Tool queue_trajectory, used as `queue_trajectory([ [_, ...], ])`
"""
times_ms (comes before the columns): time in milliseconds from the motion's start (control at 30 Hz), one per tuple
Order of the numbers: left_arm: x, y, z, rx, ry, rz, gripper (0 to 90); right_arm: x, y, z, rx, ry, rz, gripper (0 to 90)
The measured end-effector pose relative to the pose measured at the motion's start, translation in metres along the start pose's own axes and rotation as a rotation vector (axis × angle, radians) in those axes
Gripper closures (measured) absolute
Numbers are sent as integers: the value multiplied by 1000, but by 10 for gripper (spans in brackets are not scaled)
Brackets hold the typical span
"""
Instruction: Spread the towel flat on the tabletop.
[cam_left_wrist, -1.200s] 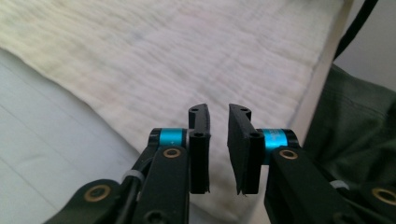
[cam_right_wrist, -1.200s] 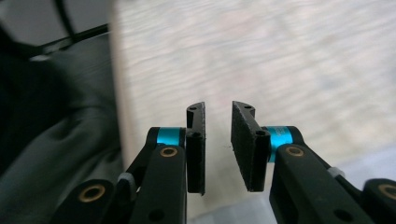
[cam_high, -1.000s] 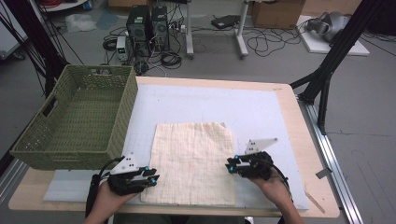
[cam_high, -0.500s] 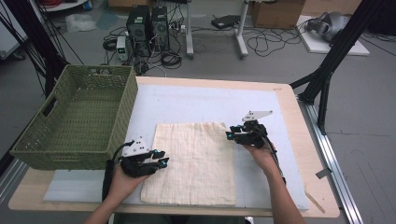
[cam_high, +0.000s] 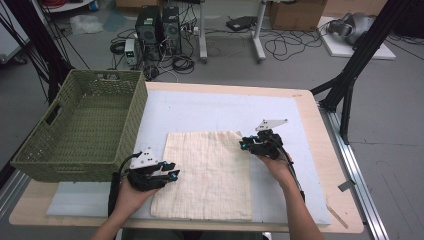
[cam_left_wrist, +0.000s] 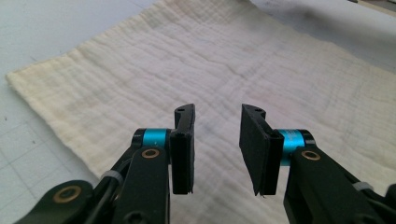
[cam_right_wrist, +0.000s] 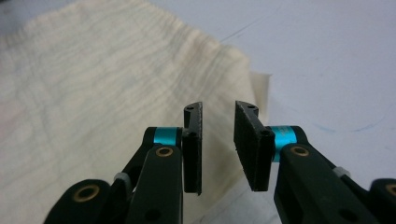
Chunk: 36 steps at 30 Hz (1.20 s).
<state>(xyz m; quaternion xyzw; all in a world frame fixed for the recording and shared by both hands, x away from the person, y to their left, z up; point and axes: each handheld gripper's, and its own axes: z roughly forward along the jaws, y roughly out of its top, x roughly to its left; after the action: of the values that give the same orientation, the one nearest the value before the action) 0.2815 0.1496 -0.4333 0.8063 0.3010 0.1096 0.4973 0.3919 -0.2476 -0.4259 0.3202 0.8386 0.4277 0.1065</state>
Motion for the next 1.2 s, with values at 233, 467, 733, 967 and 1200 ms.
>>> queue_trajectory([
  [233,9,2,8,13,4,-1,647,-9,5,12,25,-16,15,604],
  [467,10,2,8,16,8,-1,642,-11,7,14,55,28,22,895],
  [733,10,1,7,11,10,-4,630,-7,15,12,15,6,-2,628],
  [967,11,0,8,12,5,-8,626,-17,7,24,66,2,33,697],
  [1200,12,-1,7,14,6,-11,626,-12,13,16,53,-18,-23,870],
])
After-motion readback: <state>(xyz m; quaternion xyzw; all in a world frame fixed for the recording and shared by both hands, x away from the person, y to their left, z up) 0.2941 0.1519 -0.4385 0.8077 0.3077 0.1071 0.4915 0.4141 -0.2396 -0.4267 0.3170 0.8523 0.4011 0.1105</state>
